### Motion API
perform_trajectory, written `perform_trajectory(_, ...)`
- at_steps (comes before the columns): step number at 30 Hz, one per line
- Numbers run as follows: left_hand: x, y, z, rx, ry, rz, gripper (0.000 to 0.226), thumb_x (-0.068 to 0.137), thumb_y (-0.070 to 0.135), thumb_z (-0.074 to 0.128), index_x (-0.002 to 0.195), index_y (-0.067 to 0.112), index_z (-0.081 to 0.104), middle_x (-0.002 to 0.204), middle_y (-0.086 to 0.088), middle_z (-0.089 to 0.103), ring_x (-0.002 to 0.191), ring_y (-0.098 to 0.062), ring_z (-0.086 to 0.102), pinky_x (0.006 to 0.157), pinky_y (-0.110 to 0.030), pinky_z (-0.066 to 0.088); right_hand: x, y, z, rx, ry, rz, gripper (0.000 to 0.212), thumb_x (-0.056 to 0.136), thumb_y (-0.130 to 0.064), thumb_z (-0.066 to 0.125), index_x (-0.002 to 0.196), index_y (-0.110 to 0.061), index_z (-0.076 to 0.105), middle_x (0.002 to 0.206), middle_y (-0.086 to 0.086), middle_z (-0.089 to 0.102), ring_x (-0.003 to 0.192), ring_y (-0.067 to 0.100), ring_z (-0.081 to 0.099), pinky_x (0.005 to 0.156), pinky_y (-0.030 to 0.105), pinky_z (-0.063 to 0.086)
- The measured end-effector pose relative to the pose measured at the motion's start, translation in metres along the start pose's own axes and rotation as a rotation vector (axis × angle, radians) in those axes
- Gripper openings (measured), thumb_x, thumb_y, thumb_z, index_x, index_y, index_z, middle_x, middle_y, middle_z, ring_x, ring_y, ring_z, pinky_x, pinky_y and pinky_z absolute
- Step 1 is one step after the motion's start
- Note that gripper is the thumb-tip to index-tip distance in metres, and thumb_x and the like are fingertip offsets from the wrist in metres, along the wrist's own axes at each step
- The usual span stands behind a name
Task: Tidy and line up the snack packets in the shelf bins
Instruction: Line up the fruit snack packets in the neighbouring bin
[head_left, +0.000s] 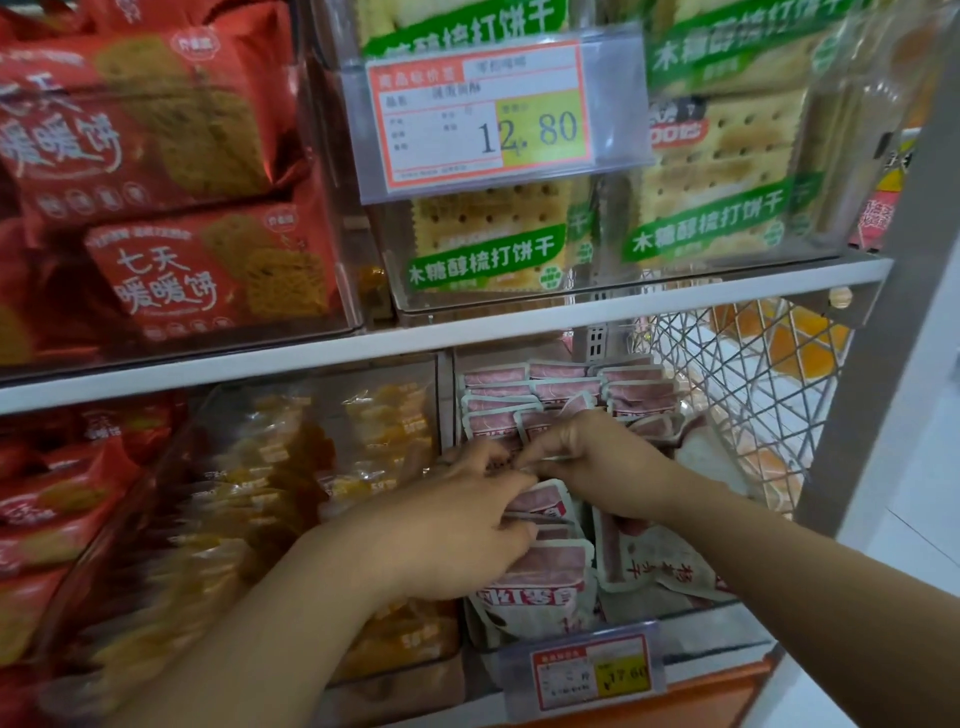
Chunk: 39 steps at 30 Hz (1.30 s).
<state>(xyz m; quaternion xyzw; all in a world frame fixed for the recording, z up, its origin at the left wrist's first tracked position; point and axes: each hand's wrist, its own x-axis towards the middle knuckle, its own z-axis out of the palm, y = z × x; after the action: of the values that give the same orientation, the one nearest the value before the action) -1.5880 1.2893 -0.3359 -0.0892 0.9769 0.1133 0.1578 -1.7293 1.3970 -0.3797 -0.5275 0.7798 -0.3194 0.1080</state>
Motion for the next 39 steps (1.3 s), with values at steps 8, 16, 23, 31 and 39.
perform_trajectory(8, -0.006, 0.007, 0.001, 0.12, -0.092, -0.01, 0.058, 0.099, 0.051, 0.025, 0.149, 0.038, 0.0, 0.159, 0.01, -0.001, 0.145, -0.012, -0.005, 0.117, -0.047, -0.009, -0.003, 0.0, -0.031, 0.219, -0.079, 0.112, 0.03, 0.098, -0.028, 0.044, 0.111, -0.014, 0.068, 0.111, -0.001, 0.068, 0.089, 0.003, 0.065, 0.09, 0.024, 0.047)
perform_trajectory(16, -0.008, 0.008, 0.001, 0.122, -0.069, 0.02, 0.052, 0.1, 0.047, 0.024, 0.149, 0.041, 0.005, 0.159, 0.012, 0.005, 0.145, -0.012, 0.001, 0.114, -0.047, -0.012, 0.025, 0.002, -0.02, -0.216, -0.017, 0.065, 0.029, 0.093, -0.02, 0.056, 0.121, -0.02, 0.062, 0.127, -0.003, 0.06, 0.109, 0.01, 0.058, 0.081, 0.013, 0.037)
perform_trajectory(23, -0.004, 0.005, 0.002, 0.114, -0.052, 0.027, 0.05, 0.1, 0.047, 0.024, 0.148, 0.042, 0.009, 0.157, 0.008, 0.013, 0.145, -0.014, 0.006, 0.115, -0.051, -0.009, 0.027, 0.012, -0.009, -0.486, 0.142, 0.068, 0.044, 0.085, -0.032, 0.062, 0.128, -0.032, 0.054, 0.133, -0.003, 0.051, 0.122, 0.024, 0.042, 0.102, 0.039, 0.037)
perform_trajectory(31, -0.006, 0.006, 0.002, 0.111, -0.055, 0.021, 0.051, 0.101, 0.046, 0.024, 0.149, 0.041, 0.007, 0.159, 0.008, 0.009, 0.145, -0.016, 0.003, 0.114, -0.052, -0.013, 0.031, 0.002, -0.014, -0.366, -0.034, 0.0, 0.021, 0.087, -0.021, 0.062, 0.107, -0.022, 0.068, 0.099, -0.01, 0.052, 0.096, 0.011, 0.054, 0.077, 0.019, 0.035)
perform_trajectory(39, -0.005, 0.004, 0.005, 0.126, -0.035, 0.026, 0.051, 0.1, 0.047, 0.023, 0.148, 0.041, 0.008, 0.158, 0.007, 0.013, 0.144, -0.014, 0.005, 0.115, -0.051, -0.012, 0.043, 0.007, -0.012, -0.329, -0.271, 0.061, 0.015, 0.086, -0.025, 0.066, 0.089, -0.015, 0.076, 0.076, -0.017, 0.061, 0.075, 0.003, 0.054, 0.08, 0.024, 0.038)
